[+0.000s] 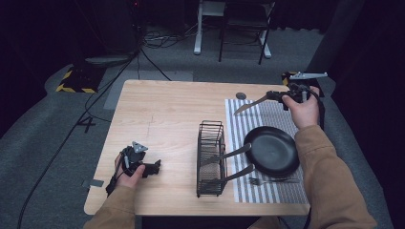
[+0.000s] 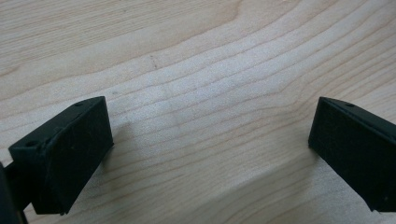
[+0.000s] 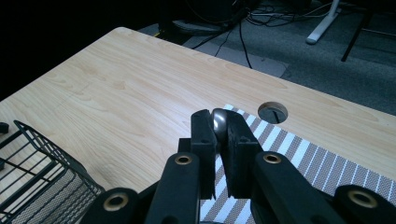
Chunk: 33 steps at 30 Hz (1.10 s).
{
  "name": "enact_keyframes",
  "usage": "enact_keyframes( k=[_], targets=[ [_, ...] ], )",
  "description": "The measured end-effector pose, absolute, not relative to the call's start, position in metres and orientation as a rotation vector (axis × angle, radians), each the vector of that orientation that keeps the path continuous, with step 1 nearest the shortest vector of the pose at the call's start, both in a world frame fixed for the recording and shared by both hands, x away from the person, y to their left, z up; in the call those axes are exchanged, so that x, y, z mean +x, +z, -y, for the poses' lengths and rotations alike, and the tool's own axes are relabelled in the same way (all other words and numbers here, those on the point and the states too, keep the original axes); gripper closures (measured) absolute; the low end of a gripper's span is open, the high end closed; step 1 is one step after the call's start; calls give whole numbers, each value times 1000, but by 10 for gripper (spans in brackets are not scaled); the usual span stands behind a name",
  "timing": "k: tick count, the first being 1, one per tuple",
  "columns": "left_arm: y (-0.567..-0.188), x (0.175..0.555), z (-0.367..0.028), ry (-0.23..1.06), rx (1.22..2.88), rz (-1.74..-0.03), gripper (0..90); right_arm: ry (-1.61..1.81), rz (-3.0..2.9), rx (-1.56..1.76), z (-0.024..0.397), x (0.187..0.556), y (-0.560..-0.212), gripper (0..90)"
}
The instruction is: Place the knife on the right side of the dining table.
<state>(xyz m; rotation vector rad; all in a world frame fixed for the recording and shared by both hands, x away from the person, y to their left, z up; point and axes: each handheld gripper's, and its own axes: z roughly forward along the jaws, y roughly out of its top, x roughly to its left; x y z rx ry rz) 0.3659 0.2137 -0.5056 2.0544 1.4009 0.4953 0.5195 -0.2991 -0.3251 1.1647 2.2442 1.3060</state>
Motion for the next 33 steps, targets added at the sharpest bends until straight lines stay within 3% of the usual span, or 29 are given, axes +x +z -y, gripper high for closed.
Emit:
enact_keyframes(
  k=[14, 33],
  targets=[
    [-506, 366, -214, 499, 2055, -1399, 0, 1253, -2272, 1178, 306, 519, -336, 836],
    [-506, 366, -214, 499, 2056, -1399, 0, 967, -2201, 1349, 349, 529, -366, 692]
  ],
)
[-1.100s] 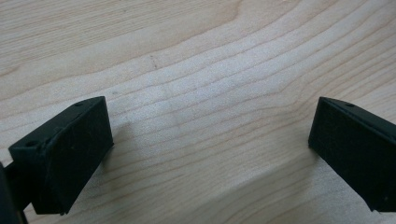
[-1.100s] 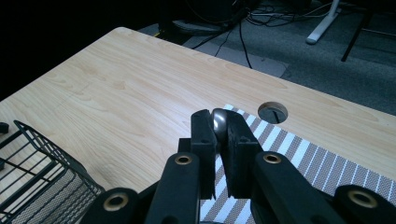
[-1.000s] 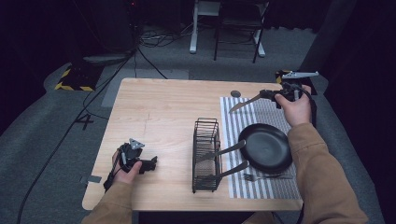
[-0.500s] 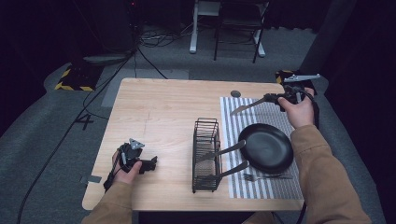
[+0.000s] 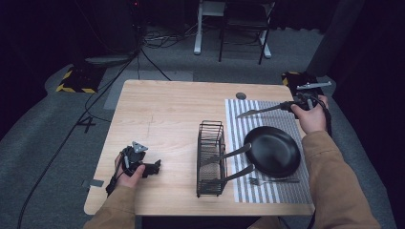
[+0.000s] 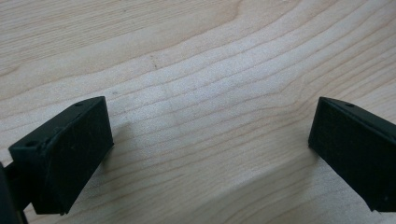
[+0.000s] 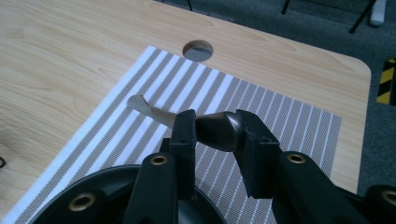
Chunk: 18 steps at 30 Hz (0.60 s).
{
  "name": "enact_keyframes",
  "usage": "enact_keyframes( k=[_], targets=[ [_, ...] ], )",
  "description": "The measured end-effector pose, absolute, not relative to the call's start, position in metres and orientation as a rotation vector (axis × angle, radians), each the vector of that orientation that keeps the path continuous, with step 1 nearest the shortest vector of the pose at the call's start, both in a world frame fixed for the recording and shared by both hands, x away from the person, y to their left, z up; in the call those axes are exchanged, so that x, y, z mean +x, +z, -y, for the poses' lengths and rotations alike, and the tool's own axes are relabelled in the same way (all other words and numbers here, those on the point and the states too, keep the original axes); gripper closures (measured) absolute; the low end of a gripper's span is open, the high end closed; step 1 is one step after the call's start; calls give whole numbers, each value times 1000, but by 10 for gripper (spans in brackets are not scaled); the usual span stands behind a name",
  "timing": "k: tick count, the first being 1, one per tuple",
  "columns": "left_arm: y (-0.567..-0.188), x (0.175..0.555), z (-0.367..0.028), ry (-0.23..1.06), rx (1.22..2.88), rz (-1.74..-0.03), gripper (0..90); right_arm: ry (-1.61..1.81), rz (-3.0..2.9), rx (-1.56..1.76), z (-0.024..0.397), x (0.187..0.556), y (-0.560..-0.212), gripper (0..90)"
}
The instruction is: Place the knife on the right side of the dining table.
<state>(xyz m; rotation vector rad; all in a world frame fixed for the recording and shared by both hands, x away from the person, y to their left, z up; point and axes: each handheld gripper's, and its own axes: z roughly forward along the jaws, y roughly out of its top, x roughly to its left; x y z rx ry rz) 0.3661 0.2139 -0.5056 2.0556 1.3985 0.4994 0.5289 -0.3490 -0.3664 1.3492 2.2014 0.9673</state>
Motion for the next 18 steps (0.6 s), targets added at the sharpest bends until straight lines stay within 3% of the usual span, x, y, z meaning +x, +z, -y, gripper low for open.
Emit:
enact_keyframes(
  k=[18],
  targets=[
    [-506, 366, -214, 499, 2055, -1399, 0, 863, -2186, 1483, 374, 544, -402, 618]
  ],
)
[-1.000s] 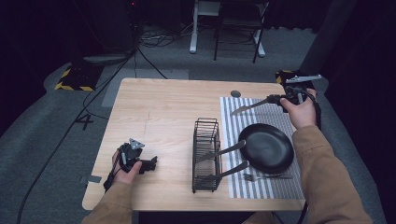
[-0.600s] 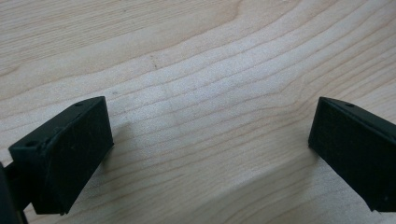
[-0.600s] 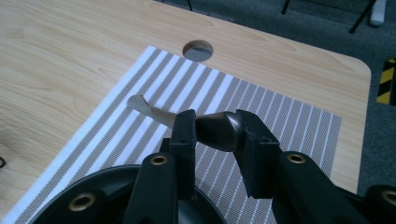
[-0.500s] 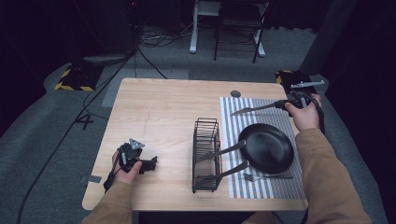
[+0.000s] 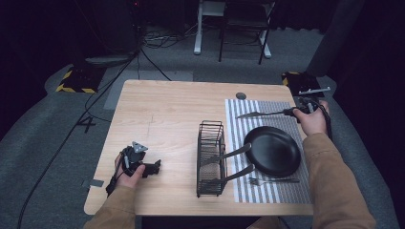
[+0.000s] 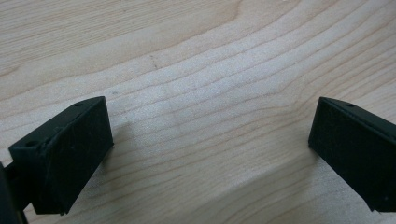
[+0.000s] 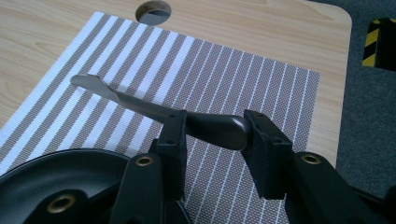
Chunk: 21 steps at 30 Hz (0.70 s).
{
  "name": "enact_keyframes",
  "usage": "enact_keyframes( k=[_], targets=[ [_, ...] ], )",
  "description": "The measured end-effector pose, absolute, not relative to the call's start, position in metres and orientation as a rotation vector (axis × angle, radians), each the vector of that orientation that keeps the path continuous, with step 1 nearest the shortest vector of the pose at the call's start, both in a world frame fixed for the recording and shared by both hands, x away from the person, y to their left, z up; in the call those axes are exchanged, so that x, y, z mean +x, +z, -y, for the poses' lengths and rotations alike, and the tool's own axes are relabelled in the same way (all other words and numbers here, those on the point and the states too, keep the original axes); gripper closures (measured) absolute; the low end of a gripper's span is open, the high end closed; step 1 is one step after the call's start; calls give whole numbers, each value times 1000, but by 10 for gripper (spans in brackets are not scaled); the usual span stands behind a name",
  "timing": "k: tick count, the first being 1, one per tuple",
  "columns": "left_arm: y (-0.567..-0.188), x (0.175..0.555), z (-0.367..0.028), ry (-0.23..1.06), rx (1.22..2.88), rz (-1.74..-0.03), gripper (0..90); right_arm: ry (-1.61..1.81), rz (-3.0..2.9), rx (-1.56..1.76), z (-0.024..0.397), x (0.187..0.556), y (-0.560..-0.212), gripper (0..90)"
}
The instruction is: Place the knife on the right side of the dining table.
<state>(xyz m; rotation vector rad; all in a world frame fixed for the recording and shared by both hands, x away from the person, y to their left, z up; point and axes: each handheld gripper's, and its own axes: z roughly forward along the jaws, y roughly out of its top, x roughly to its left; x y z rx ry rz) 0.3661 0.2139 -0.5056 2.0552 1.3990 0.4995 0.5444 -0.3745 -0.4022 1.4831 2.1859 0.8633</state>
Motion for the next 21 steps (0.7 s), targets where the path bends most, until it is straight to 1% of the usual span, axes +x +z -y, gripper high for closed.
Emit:
enact_keyframes(
  k=[14, 21],
  targets=[
    [-506, 366, -214, 500, 2056, -1399, 0, 886, -2194, 1551, 388, 554, -429, 604],
    [-506, 366, -214, 496, 2056, -1400, 0, 867, -2200, 1578, 393, 557, -439, 611]
  ],
)
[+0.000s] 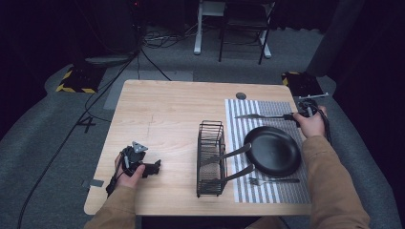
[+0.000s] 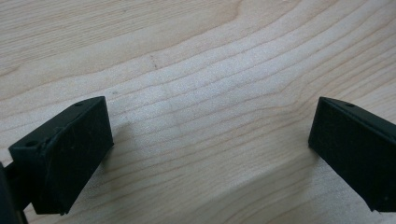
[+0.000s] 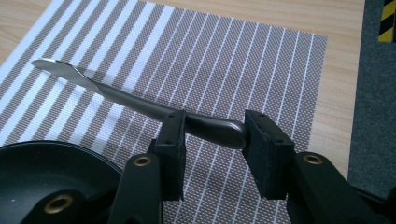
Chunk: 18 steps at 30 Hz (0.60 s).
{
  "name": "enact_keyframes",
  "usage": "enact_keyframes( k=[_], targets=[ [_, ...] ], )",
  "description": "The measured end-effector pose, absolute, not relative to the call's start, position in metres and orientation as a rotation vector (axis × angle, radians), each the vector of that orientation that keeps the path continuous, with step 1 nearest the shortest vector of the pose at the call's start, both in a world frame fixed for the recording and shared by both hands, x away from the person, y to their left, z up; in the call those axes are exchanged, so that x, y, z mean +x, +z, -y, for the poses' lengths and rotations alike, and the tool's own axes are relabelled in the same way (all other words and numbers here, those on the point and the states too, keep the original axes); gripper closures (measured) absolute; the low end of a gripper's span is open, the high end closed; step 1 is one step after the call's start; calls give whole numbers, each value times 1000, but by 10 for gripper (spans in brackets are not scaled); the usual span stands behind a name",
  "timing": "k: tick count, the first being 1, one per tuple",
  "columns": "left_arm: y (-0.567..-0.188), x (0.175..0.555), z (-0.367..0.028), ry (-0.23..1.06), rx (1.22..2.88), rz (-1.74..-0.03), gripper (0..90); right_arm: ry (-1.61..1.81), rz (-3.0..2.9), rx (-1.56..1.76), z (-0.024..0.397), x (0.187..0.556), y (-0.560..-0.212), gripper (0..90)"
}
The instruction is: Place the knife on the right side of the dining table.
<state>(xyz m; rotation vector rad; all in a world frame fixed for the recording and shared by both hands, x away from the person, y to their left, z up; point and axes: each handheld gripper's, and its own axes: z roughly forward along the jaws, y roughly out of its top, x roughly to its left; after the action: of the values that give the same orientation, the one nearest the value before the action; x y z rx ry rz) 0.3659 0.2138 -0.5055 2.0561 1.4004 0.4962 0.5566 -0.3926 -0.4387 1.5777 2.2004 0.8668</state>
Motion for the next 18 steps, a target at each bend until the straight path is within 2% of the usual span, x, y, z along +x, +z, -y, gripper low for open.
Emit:
enact_keyframes(
  k=[9, 11, 18],
  targets=[
    [-505, 366, -214, 497, 2056, -1401, 0, 875, -2189, 1623, 400, 558, -452, 654],
    [-506, 366, -214, 497, 2056, -1401, 0, 878, -2175, 1645, 399, 560, -457, 609],
    [-506, 366, -214, 497, 2056, -1401, 0, 880, -2165, 1661, 399, 562, -463, 601]
  ],
)
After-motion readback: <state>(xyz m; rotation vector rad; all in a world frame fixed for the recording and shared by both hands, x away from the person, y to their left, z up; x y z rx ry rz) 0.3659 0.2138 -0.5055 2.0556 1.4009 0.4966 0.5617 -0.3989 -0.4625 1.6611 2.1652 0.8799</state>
